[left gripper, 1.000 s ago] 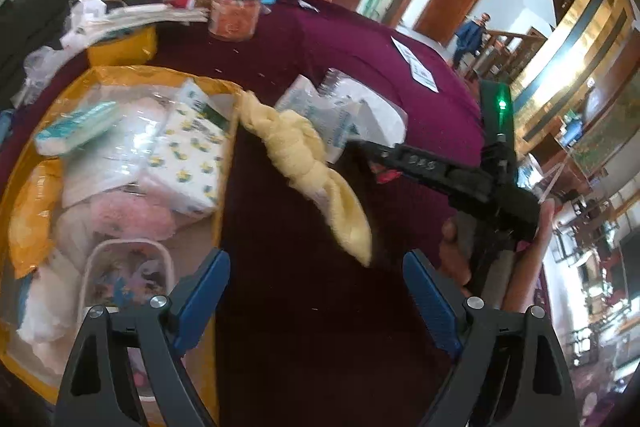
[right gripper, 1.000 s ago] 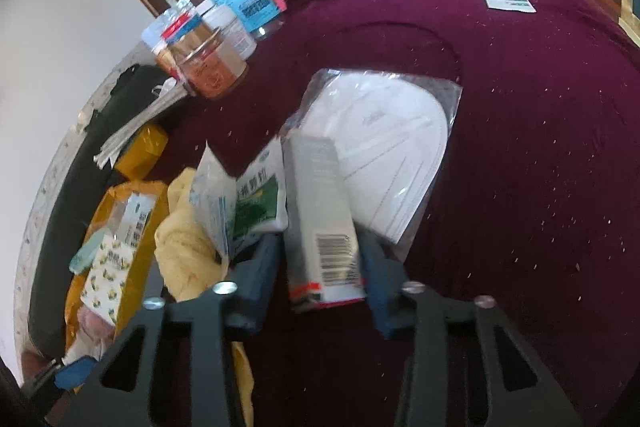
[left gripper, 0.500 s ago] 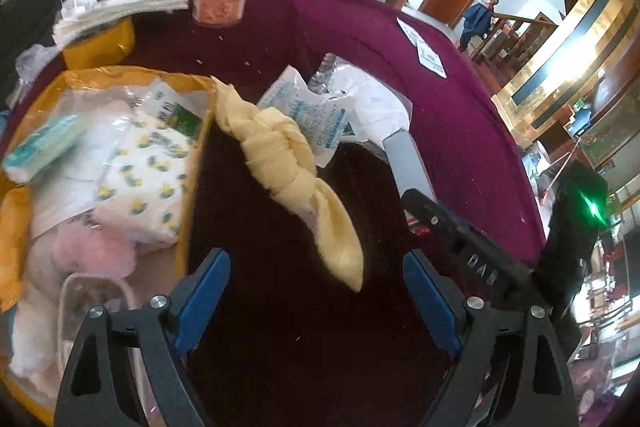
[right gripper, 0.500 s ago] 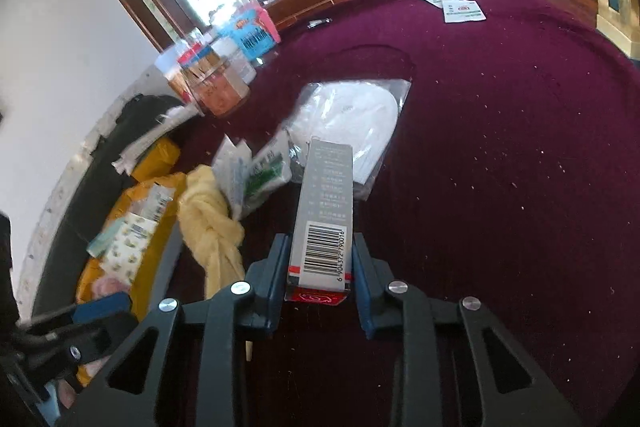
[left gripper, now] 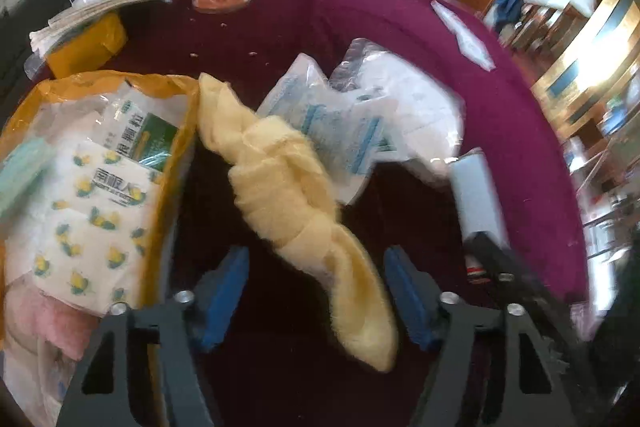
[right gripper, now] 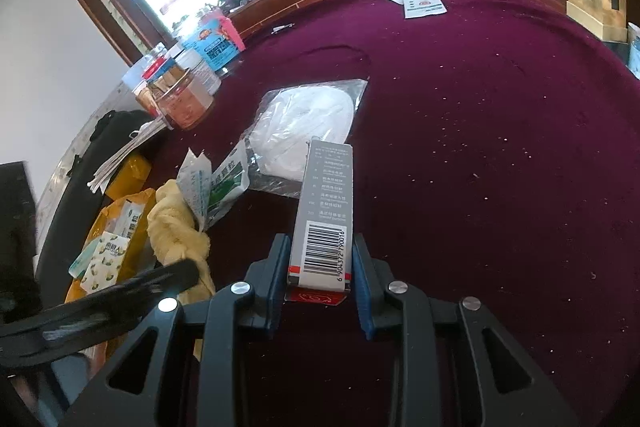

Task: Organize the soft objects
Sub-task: 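Grasp the knotted yellow cloth with the left gripper while the right holds the box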

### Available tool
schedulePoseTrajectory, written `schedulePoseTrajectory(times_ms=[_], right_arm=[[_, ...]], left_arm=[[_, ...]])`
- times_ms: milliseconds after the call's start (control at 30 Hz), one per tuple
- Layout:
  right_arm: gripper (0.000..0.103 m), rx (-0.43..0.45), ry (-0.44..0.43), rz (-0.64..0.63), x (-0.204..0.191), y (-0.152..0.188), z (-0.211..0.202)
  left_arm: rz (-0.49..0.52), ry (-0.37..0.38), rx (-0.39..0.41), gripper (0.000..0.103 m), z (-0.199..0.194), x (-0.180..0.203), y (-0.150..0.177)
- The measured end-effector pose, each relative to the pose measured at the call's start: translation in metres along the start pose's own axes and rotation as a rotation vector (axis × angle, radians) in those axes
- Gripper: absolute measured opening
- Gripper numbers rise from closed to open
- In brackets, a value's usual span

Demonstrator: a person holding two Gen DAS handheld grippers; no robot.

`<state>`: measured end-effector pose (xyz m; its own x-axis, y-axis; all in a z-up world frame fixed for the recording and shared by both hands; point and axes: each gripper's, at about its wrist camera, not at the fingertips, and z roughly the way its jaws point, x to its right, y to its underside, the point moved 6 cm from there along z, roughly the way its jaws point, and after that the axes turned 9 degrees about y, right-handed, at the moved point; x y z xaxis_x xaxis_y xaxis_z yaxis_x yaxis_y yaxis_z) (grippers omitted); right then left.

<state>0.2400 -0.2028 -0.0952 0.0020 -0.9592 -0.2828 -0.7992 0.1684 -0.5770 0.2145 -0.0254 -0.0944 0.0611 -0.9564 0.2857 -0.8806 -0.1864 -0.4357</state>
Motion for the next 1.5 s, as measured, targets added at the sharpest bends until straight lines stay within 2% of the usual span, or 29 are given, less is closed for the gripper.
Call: schedulePoseTrajectory(times_ms=[33,67,100,133,200,267,467,667,733,800,867,900,967,1033,1133,1233,1333,1400,1467,1500], right_arm=[[0.029,-0.001,-0.001,-0.004,-0.001,0.001,0.000],[0.029,-0.002,-0.006,-0.009,-0.002,0.001,0.000],[0.029,-0.003,-0.009,-0.009,-0.002,0.001,0.000],[0.029,-0.005,-0.013,-0.008,-0.002,0.002,0.000],[0.029,-0.013,-0.022,-0.001,-0.001,0.002,0.000],[0.029,-0.016,-0.024,-0.001,-0.002,0.002,0.001],[0.029,-0.022,-0.028,-0.007,-0.004,0.003,0.002],[0.029,-0.027,-0.036,-0.018,-0.006,0.004,0.002],[0.030,-0.027,-0.040,-0.026,-0.007,0.004,0.002],[0.030,-0.022,-0.041,-0.032,-0.008,0.004,0.001],[0.030,-0.023,-0.046,-0.033,-0.008,0.005,0.001],[0.030,-0.023,-0.049,-0.033,-0.009,0.004,0.001],[0.030,-0.021,-0.052,-0.034,-0.008,0.005,0.000],[0.030,-0.021,-0.053,-0.037,-0.009,0.005,0.000],[0.030,-0.022,-0.053,-0.038,-0.009,0.004,0.000],[0.030,-0.021,-0.056,-0.035,-0.009,0.004,0.000],[0.030,-0.021,-0.062,-0.030,-0.009,0.004,-0.001],[0.030,-0.022,-0.064,-0.031,-0.009,0.005,0.000],[0.030,-0.024,-0.066,-0.034,-0.010,0.005,0.000],[0.030,-0.024,-0.066,-0.036,-0.011,0.005,0.000]], left_arm=[[0.013,-0.029,0.002,0.061,0.001,-0.001,0.001],[0.019,-0.032,0.001,0.051,0.001,-0.001,0.002],[0.012,0.001,-0.016,0.042,0.001,-0.001,0.005],[-0.006,0.036,-0.051,0.029,0.003,-0.003,0.009],[0.008,0.029,-0.040,0.023,-0.002,-0.006,0.016],[0.025,0.036,-0.036,0.008,-0.008,-0.006,0.024],[0.068,0.077,-0.036,0.002,-0.033,-0.007,0.056],[0.062,0.148,-0.062,0.002,-0.048,-0.005,0.083],[0.060,0.142,-0.059,0.003,-0.051,-0.007,0.082],[0.056,0.116,-0.052,0.016,-0.053,-0.011,0.079],[0.039,0.111,-0.030,0.063,-0.056,-0.014,0.071],[0.038,0.114,0.007,0.069,-0.061,-0.013,0.065],[0.054,0.102,0.043,0.070,-0.067,-0.009,0.053],[0.058,0.100,0.047,0.070,-0.063,-0.005,0.038],[0.034,0.090,0.019,0.070,-0.043,-0.005,0.012],[-0.021,0.055,-0.041,0.070,-0.018,-0.016,-0.007],[-0.057,0.003,-0.035,0.070,-0.006,-0.024,-0.019],[-0.036,-0.015,-0.035,0.066,0.000,-0.024,-0.019],[-0.010,-0.046,-0.025,0.053,0.000,-0.022,-0.016],[-0.001,-0.048,-0.030,0.052,0.001,-0.021,-0.013]])
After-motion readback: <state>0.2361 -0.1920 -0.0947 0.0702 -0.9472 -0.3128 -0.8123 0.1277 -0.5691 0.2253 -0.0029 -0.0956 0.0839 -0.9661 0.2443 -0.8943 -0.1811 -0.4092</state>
